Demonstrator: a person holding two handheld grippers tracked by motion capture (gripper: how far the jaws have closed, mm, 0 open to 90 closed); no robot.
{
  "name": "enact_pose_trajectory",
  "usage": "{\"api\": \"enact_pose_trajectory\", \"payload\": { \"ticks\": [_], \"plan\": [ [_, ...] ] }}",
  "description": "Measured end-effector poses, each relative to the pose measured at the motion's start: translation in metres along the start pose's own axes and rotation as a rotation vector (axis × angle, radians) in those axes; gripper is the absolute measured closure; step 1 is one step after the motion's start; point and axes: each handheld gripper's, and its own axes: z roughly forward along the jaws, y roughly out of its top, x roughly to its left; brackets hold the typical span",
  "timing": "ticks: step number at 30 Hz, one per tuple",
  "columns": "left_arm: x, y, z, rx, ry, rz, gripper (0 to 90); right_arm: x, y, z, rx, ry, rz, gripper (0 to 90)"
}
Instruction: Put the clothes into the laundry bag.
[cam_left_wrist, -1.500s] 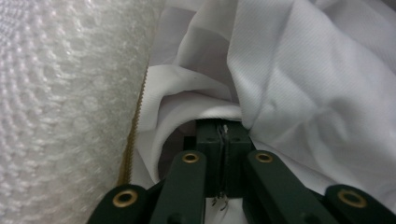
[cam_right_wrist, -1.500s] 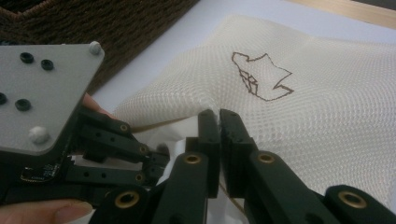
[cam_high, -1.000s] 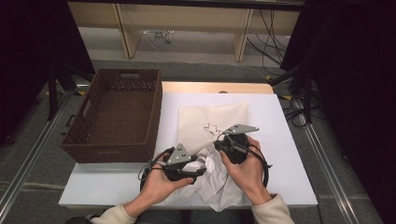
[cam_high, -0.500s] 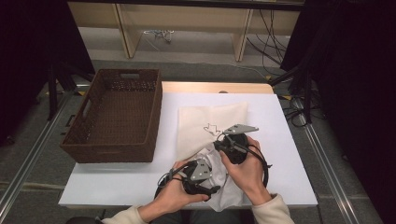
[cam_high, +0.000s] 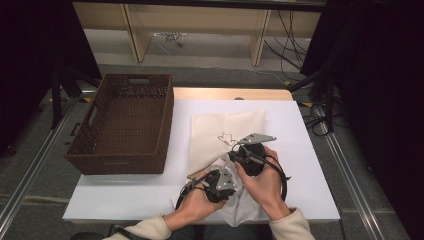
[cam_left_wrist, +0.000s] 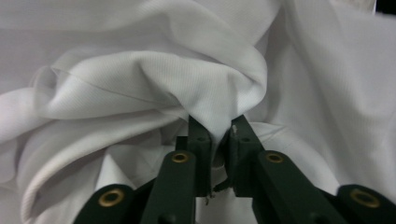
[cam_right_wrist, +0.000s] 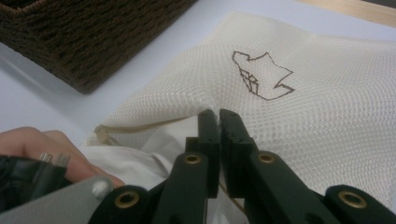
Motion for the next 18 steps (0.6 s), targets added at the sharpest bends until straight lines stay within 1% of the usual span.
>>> {"api": "enact_pose_trajectory", "payload": {
  "ticks": [1, 2, 3, 4, 5, 6, 7, 8, 9, 10, 11, 12, 13, 14, 15, 16, 17, 18],
  "plan": [
    [0.002, 0.001, -0.002, 0.004, 0.007, 0.009, 82.7, 0.000, 0.000, 0.000, -0.002, 0.002, -0.004, 88.9],
    [0.004, 0.003, -0.006, -0.007, 0.004, 0.003, 83.1, 0.000, 0.001, -0.001, -0.003, 0.005, -0.004, 89.0],
    [0.005, 0.004, -0.008, -0.019, 0.014, 0.000, 83.4, 0.000, 0.001, -0.001, -0.013, 0.004, 0.001, 89.0],
    [0.007, 0.007, -0.011, -0.036, 0.022, -0.007, 83.5, -0.002, 0.001, -0.001, -0.026, 0.016, -0.032, 89.0],
    [0.008, 0.008, -0.013, -0.049, 0.031, -0.014, 83.5, -0.001, 0.002, -0.003, -0.027, -0.004, -0.025, 89.0],
    [0.011, 0.011, -0.015, -0.064, 0.039, -0.024, 83.6, 0.001, 0.002, -0.004, -0.026, 0.001, -0.009, 89.0],
    [0.013, 0.013, -0.016, -0.075, 0.055, -0.026, 83.6, 0.000, 0.003, -0.004, -0.050, 0.008, -0.028, 89.0],
    [0.015, 0.015, -0.017, -0.080, 0.067, -0.032, 83.5, 0.001, 0.004, -0.006, -0.048, 0.003, -0.022, 89.0],
    [0.016, 0.015, -0.016, -0.079, 0.076, -0.036, 83.5, 0.001, 0.006, -0.008, -0.056, 0.005, -0.029, 89.0],
    [0.018, 0.016, -0.015, -0.075, 0.094, -0.039, 83.4, 0.003, 0.006, -0.009, -0.062, 0.004, -0.013, 89.0],
    [0.021, 0.015, -0.013, -0.075, 0.122, -0.029, 83.3, 0.003, 0.006, -0.010, -0.067, -0.001, -0.023, 89.0],
    [0.022, 0.013, -0.008, -0.079, 0.126, -0.054, 83.2, 0.003, 0.006, -0.010, -0.072, 0.014, -0.010, 89.0],
    [0.022, 0.012, -0.003, -0.103, 0.121, -0.090, 82.8, 0.002, 0.006, -0.010, -0.071, 0.009, -0.016, 89.0],
    [0.025, 0.011, 0.000, -0.093, 0.134, -0.095, 82.5, 0.002, 0.006, -0.009, -0.078, 0.005, -0.016, 89.0],
    [0.026, 0.010, 0.002, -0.093, 0.144, -0.097, 82.0, 0.001, 0.006, -0.009, -0.067, 0.008, -0.009, 89.0],
    [0.026, 0.010, 0.003, -0.094, 0.161, -0.096, 81.4, 0.000, 0.005, -0.009, -0.059, -0.001, -0.010, 89.0],
    [0.028, 0.009, 0.004, -0.093, 0.162, -0.096, 81.0, -0.001, 0.005, -0.009, -0.059, 0.002, -0.010, 89.0],
    [0.030, 0.010, 0.001, -0.061, 0.153, -0.071, 80.9, -0.002, 0.005, -0.008, -0.061, 0.000, -0.009, 89.0]
  ]
}}
